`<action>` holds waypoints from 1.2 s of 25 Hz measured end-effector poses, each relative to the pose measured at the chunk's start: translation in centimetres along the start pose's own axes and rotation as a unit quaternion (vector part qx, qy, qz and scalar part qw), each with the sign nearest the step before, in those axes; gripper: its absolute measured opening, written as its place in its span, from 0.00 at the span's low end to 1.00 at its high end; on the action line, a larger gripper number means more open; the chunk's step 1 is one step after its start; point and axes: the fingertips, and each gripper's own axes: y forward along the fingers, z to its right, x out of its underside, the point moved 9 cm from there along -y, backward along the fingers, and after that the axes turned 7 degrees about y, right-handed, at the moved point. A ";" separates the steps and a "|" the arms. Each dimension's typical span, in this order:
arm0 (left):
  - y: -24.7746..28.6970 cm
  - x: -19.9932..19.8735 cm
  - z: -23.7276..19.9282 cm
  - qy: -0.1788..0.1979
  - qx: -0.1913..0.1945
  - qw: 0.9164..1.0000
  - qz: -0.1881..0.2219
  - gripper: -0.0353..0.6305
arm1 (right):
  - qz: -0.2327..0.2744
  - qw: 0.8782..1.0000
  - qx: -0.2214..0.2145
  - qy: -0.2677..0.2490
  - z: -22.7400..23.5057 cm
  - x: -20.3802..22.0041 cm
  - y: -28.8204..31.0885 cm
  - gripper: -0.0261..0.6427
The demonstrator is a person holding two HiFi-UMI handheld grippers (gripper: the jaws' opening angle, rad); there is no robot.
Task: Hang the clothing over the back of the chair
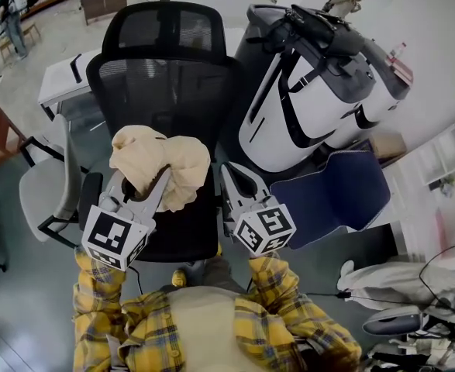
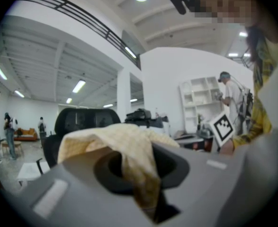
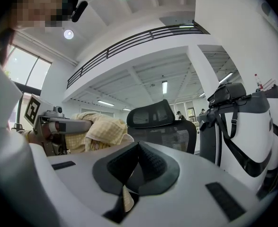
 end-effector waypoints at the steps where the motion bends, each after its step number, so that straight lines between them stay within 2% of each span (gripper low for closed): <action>1: 0.5 -0.4 -0.1 0.004 -0.001 1.000 0.003 0.16 | 0.001 1.000 -0.003 0.000 0.6 -0.3 0.3 0.06; 16: 9.1 -8.8 -2.1 0.097 0.001 0.995 0.033 0.16 | 0.020 0.999 -0.034 -0.005 9.3 -5.0 3.5 0.06; 19: 10.3 -10.3 -2.4 0.101 -0.008 0.994 0.040 0.16 | 0.016 0.999 -0.043 -0.004 10.2 -5.5 4.1 0.06; 30: 13.8 -11.6 -3.6 0.140 -0.040 0.989 0.038 0.16 | 0.010 0.997 -0.071 -0.013 11.9 -6.9 5.7 0.06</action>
